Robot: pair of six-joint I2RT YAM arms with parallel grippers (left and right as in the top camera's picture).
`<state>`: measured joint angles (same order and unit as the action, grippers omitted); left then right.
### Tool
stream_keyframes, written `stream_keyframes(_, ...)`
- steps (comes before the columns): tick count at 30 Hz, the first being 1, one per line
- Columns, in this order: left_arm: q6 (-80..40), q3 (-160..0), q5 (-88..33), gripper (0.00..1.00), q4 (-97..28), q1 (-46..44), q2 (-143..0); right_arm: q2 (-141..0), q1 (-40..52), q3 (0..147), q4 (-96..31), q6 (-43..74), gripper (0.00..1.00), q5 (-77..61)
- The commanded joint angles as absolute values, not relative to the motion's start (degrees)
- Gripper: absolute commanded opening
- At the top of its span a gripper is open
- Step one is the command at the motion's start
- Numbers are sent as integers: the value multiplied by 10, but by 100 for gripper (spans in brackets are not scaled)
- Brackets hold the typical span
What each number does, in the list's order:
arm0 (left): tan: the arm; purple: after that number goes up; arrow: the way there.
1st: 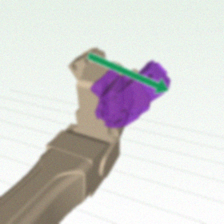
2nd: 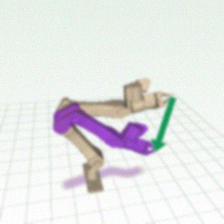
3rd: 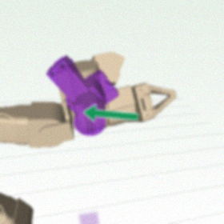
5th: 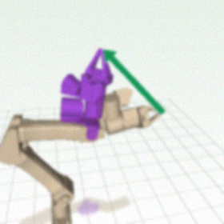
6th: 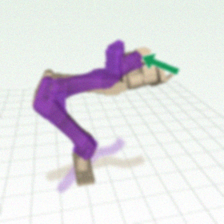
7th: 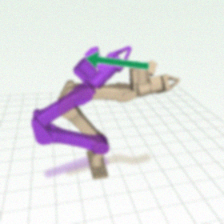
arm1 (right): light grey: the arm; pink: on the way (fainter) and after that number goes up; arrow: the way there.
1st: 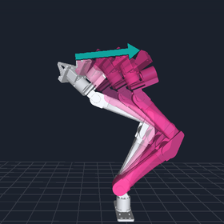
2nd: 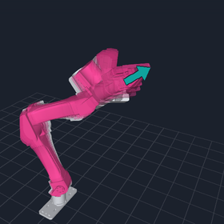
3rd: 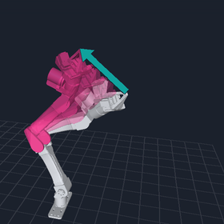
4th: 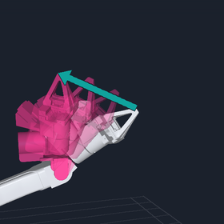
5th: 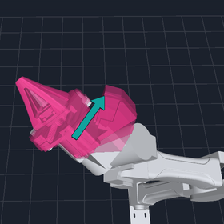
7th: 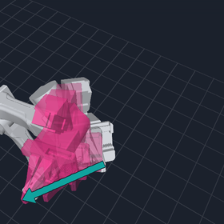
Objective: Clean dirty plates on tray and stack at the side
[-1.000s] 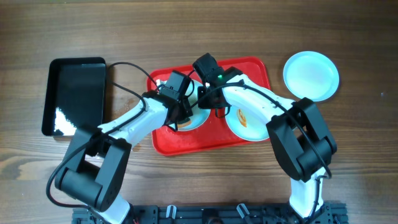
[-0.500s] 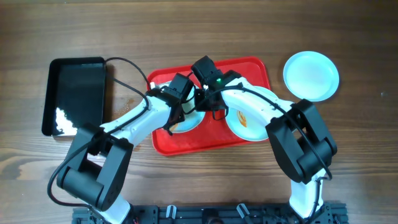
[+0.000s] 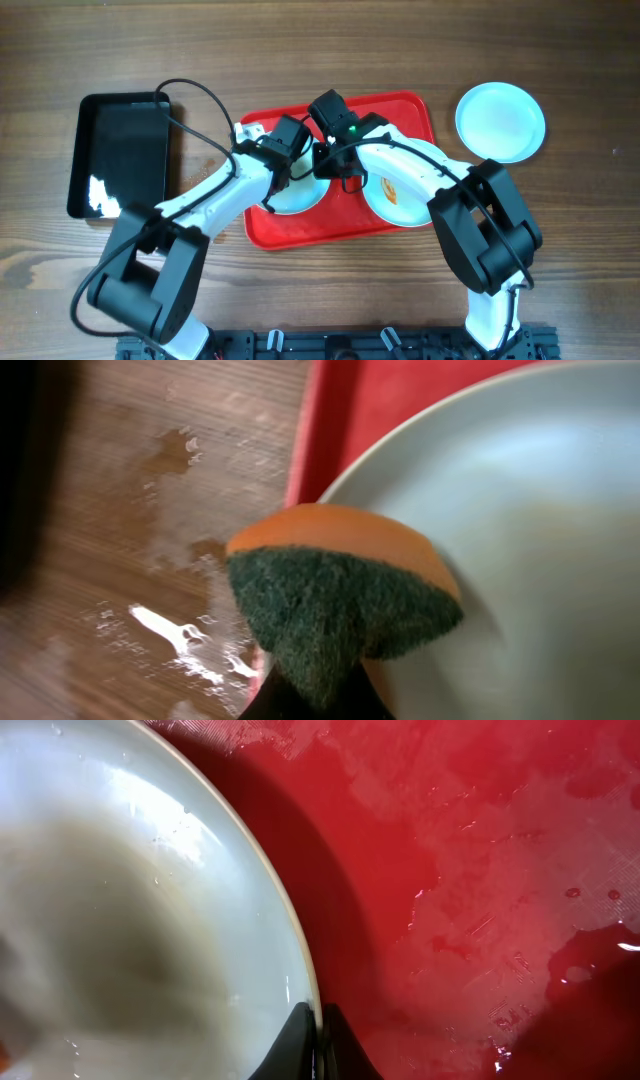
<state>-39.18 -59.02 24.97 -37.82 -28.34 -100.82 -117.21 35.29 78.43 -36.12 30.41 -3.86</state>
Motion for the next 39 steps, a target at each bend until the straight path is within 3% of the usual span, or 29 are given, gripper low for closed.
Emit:
stream_keyframes(1, -395, -607, 124, 4, -348, -280, -982, -1189, 349, 764, -367, 317, 4, -15)
stream_keyframes(7, -395, -607, 12, 4, -345, -288, -995, -1189, 349, 764, -366, 317, 4, -15)
stream_keyframes(19, -395, -603, 17, 4, -356, -295, -1065, -1189, 349, 764, -368, 317, 4, -15)
stream_keyframes(32, -335, -580, 387, 4, -397, -293, -1070, -1189, 349, 764, -370, 316, 4, -15)
stream_keyframes(39, -330, -584, 497, 4, -350, -293, -1068, -1189, 349, 764, -371, 315, 4, -15)
